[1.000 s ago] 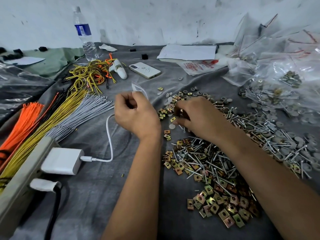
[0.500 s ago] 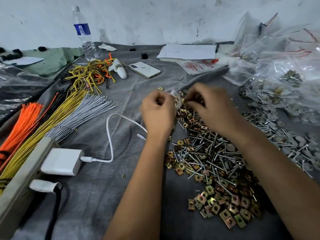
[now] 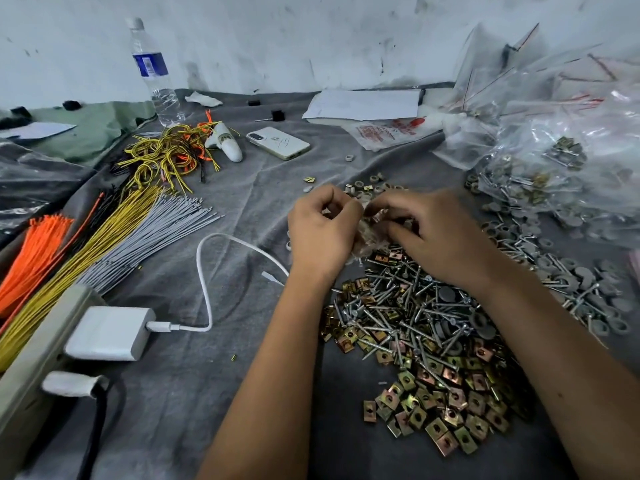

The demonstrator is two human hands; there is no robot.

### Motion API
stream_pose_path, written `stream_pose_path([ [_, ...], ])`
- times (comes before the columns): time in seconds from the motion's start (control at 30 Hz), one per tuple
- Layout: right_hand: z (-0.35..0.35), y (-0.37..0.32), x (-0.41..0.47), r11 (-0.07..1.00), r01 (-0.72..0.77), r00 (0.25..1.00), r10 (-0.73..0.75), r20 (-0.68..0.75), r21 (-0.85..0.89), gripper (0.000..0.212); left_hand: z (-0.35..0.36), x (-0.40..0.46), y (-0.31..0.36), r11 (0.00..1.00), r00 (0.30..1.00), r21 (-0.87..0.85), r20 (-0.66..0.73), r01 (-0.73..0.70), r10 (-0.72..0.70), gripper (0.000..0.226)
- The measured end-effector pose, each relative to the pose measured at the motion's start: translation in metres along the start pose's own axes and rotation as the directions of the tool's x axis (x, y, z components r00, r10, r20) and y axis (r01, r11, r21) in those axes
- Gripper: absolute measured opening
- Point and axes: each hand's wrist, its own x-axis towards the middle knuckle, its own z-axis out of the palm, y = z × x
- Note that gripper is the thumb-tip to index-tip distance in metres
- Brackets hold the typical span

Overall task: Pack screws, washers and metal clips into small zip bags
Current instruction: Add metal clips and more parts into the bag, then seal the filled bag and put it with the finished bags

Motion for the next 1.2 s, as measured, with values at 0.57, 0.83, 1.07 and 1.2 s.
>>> stream_pose_path([
  [0.57, -0.028, -0.024, 0.015, 0.997, -0.035, 0.988, 0.046, -0.149, 0.073, 0.011, -0.001, 0.004, 0.001, 0.943, 0.965, -0.330, -0.258, -0.048, -0.041, 0.013],
  [0.83, -0.050, -0.027, 0.023, 0.986, 0.021, 0.983, 0.009, -0.182, 0.167, 0.010, 0.004, 0.003, 0.001, 0.886, 0.981, -0.426, 0.142, 0.183, -0.134, 0.051],
  [1.07, -0.044, 0.006, 0.012, 0.852, -0.061, 0.934, 0.232, -0.272, 0.519, 0.018, 0.004, -0.007, 0.001, 0.827, 0.794, -0.373, 0.592, 0.421, -0.138, 0.026],
  [1.2, -0.022, 0.022, 0.000, 0.725, -0.197, 0.900, 0.401, -0.171, 0.660, 0.020, 0.011, -0.007, 0.003, 0.833, 0.840, -0.355, 0.498, 0.424, -0.215, 0.021],
])
